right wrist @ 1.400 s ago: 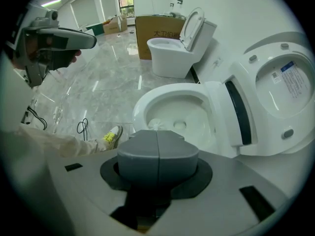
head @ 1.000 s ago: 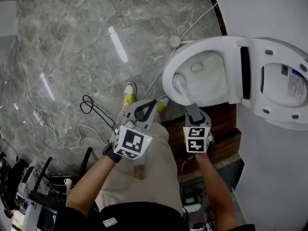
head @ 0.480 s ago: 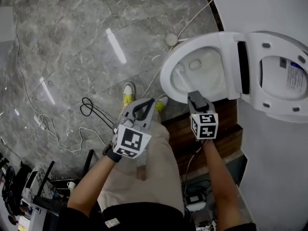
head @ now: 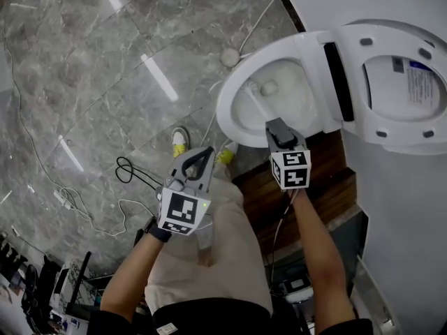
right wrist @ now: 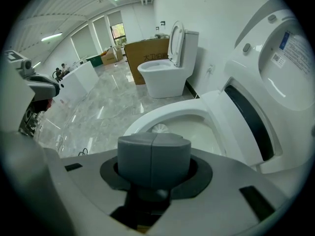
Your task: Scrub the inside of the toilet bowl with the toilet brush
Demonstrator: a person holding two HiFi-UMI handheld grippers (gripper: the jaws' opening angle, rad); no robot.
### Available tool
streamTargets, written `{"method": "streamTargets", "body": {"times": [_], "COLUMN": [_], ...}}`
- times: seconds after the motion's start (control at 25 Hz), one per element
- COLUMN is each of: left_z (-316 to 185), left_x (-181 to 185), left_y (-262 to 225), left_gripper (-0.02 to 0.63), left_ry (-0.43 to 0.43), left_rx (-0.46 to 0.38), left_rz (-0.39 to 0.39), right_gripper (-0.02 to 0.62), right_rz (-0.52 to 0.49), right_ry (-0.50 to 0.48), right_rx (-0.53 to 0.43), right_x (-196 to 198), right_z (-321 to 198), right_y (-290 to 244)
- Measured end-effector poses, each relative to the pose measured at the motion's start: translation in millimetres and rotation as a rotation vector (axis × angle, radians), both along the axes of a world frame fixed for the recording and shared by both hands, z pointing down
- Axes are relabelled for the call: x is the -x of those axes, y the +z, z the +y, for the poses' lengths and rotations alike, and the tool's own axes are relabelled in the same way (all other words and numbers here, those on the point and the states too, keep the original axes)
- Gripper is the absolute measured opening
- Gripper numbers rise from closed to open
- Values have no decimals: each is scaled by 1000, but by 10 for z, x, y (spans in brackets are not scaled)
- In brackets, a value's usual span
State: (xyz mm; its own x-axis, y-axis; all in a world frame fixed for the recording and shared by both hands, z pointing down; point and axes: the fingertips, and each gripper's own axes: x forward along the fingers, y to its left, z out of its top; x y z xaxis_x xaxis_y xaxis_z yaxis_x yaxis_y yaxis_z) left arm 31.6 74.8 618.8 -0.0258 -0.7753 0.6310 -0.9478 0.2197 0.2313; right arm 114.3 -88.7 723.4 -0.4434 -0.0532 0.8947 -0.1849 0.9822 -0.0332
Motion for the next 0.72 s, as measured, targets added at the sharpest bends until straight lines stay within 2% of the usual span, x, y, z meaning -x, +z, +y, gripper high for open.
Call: {"method": "streamTargets", "body": {"times": [0.08, 0.28, 0.4, 0.48, 0.6, 0.68, 0.72], "left_z": [-29, -92, -139, -160, -180, -192, -198], "left_x": [-42, -72, -60, -70, -108, -136, -146], "left_y": [-6, -57, -115, -131, -128, -170, -193], "left_gripper": [18, 18, 18, 18, 18, 18, 18], "left_ry": [11, 38, 53, 64, 77, 93, 106], "left_rx": [3, 6, -6, -12, -5, -9, -14], "left_rz": [-3, -10, -18, -22, -14, -10, -13], "right_gripper": [155, 155, 155, 155, 155, 155, 155], "right_rz": [-4, 20, 66, 94, 174, 228, 248], "right_ry": [0, 87, 19, -126, -517, -775, -873], "right_rx": [-33, -98, -174, -276, -499, -603, -638], "right_x": [-50, -239, -273, -258, -260, -282, -290], "right_z": [-49, -283, -412, -487, -513, -499, -504], "right_y": [-9, -42, -22, -8, 51, 123, 168]}}
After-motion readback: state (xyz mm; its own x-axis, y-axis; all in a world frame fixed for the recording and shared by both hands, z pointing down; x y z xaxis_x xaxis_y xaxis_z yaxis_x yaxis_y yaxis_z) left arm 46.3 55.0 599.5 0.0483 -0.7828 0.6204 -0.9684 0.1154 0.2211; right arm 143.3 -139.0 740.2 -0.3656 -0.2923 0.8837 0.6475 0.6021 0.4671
